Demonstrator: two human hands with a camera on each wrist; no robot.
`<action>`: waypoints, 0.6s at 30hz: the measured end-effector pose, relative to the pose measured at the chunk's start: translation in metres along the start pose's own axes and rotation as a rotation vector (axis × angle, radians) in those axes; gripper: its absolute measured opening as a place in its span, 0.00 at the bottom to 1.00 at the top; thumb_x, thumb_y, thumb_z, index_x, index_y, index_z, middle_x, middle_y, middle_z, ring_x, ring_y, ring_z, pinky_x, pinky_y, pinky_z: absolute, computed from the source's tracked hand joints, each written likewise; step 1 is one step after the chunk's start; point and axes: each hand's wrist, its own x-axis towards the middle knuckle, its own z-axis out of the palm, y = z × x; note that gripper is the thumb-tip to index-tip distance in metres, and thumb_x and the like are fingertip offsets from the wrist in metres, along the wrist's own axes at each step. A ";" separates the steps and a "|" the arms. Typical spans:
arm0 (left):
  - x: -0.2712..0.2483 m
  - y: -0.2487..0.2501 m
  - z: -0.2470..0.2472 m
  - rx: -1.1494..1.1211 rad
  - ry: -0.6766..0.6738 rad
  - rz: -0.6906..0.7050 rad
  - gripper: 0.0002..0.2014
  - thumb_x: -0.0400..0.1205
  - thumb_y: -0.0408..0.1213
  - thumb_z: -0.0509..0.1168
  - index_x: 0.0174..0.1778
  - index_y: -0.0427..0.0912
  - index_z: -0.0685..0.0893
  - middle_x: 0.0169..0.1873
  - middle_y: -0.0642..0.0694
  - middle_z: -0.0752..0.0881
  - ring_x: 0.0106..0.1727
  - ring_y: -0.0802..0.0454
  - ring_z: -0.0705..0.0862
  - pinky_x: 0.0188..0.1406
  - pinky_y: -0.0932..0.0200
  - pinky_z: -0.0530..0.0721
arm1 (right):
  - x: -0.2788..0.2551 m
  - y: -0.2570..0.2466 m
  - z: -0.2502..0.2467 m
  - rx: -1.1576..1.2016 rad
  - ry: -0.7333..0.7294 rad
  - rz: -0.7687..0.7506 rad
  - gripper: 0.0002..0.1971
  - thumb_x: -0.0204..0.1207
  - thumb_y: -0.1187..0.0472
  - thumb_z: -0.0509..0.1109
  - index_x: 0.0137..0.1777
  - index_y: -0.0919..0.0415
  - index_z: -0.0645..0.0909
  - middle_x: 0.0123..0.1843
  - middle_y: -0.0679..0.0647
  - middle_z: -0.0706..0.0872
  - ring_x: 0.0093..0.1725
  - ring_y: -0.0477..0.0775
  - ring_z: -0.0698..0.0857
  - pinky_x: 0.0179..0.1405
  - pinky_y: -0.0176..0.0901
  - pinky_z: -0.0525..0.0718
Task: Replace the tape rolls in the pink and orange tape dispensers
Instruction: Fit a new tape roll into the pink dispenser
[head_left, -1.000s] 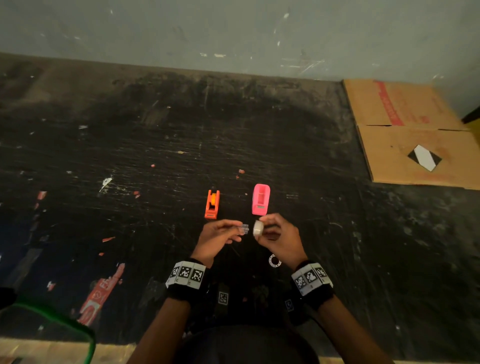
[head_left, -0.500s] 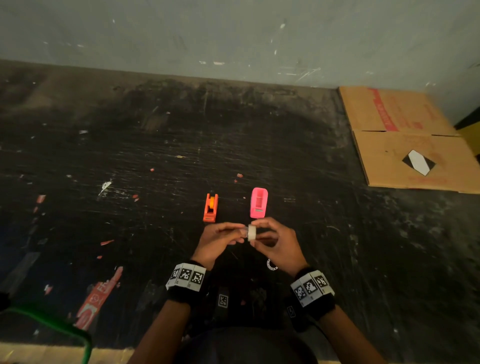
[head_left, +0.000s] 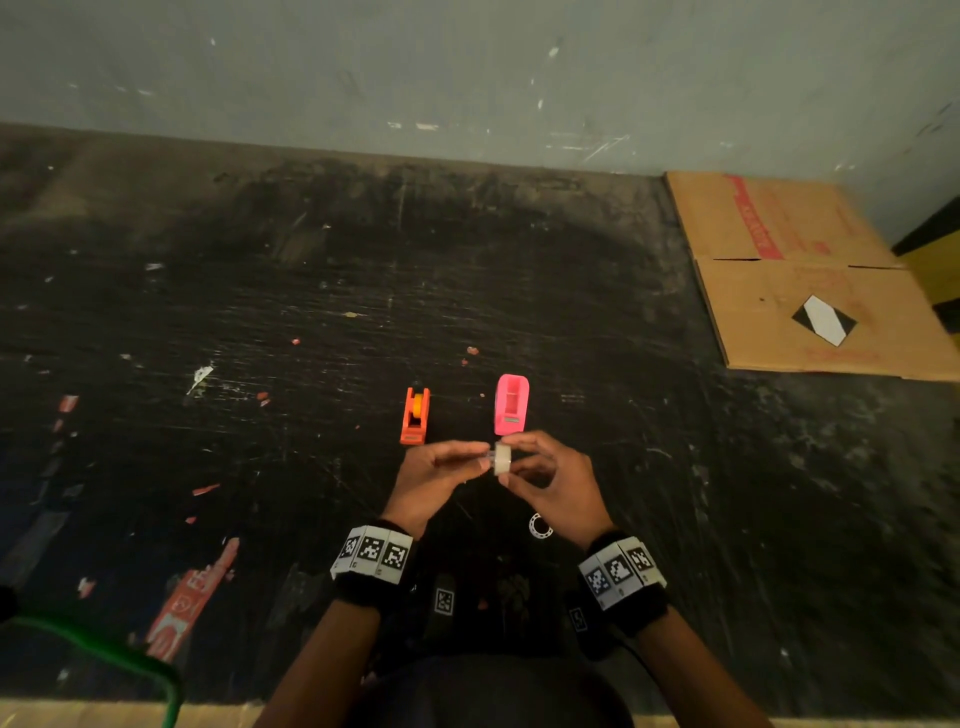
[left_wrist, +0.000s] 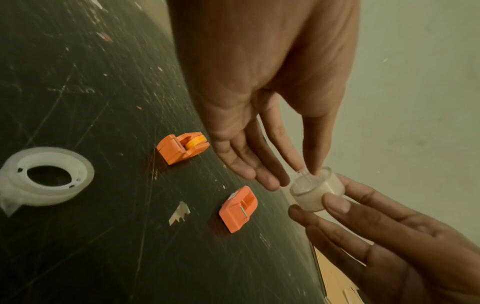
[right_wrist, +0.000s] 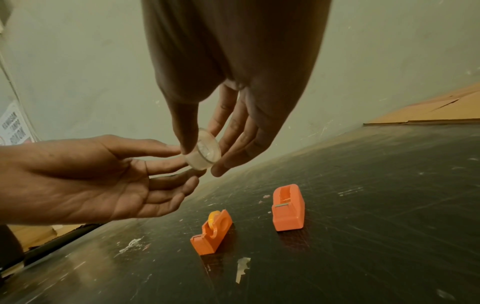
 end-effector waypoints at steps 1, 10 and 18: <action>0.000 0.000 0.000 0.010 0.001 0.011 0.14 0.77 0.26 0.74 0.59 0.36 0.91 0.53 0.47 0.93 0.56 0.57 0.91 0.53 0.68 0.86 | 0.000 0.000 -0.001 0.006 -0.002 0.004 0.23 0.70 0.72 0.82 0.64 0.56 0.86 0.56 0.46 0.93 0.51 0.40 0.93 0.57 0.32 0.87; 0.001 -0.004 -0.001 0.040 0.009 0.068 0.15 0.74 0.23 0.76 0.57 0.33 0.91 0.50 0.45 0.93 0.48 0.64 0.92 0.47 0.73 0.85 | -0.002 0.001 -0.004 0.028 -0.026 -0.025 0.24 0.71 0.73 0.81 0.67 0.55 0.87 0.63 0.49 0.89 0.55 0.42 0.93 0.64 0.43 0.89; 0.004 -0.005 0.009 0.051 0.059 0.204 0.10 0.73 0.25 0.78 0.50 0.31 0.93 0.45 0.40 0.93 0.47 0.55 0.92 0.49 0.65 0.88 | -0.001 0.008 -0.004 0.259 -0.005 -0.004 0.26 0.73 0.78 0.77 0.63 0.49 0.88 0.58 0.47 0.94 0.59 0.46 0.92 0.62 0.40 0.88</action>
